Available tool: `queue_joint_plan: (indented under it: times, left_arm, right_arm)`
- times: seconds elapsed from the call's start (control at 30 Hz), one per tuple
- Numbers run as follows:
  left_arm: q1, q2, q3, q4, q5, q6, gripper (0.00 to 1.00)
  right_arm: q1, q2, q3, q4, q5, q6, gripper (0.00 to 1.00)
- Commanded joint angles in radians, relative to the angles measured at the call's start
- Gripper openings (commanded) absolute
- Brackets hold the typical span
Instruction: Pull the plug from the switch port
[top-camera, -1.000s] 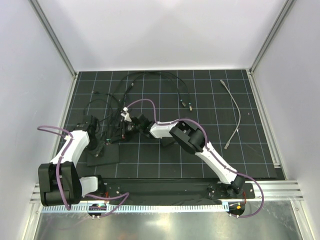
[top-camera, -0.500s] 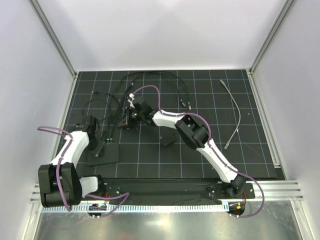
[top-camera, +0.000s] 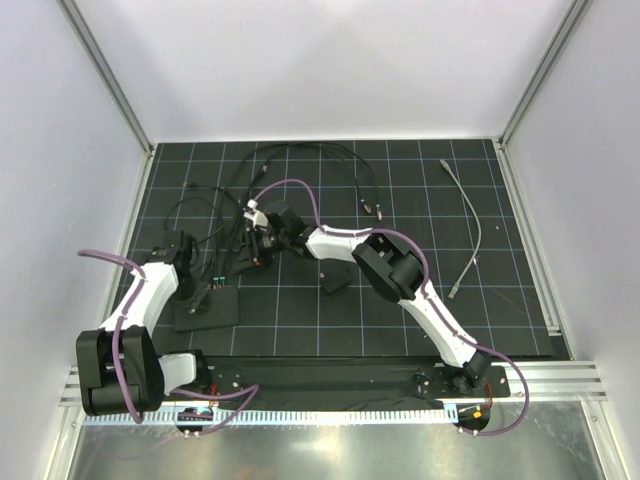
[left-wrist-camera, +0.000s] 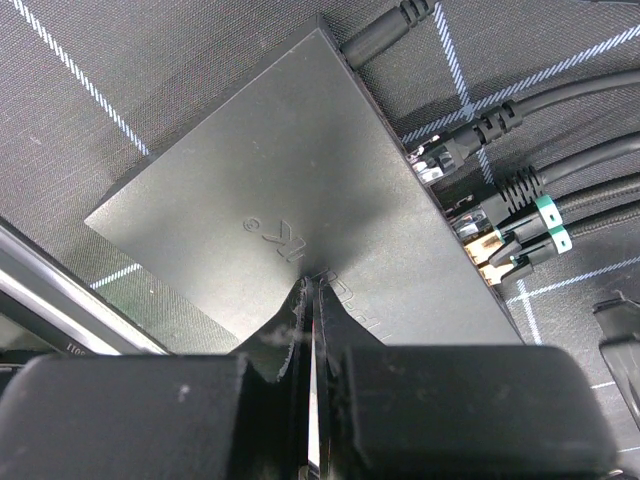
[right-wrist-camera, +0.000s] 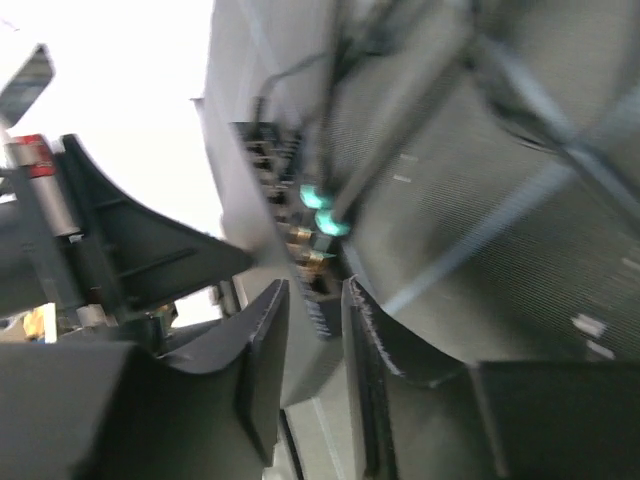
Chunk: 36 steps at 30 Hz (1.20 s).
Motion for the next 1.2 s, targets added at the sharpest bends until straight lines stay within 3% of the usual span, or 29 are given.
queue_joint_plan:
  times: [0.0, 0.17, 0.9, 1.17]
  left_arm:
    - [0.009, 0.011, -0.022, 0.021, -0.009, 0.025, 0.04]
    - [0.011, 0.040, -0.023, 0.028, 0.008, 0.022, 0.02]
    - [0.011, 0.033, -0.010, 0.027, -0.001, 0.032, 0.01]
    - [0.011, 0.037, -0.005, 0.024, -0.012, 0.030, 0.00]
  right_arm:
    - [0.014, 0.031, 0.091, 0.055, -0.086, 0.028, 0.37]
    - [0.022, 0.091, 0.177, 0.020, -0.104, 0.042, 0.38]
    - [0.060, 0.197, 0.234, -0.034, -0.130, 0.015, 0.39]
    - [0.062, 0.218, 0.259, -0.069, -0.147, -0.014, 0.31]
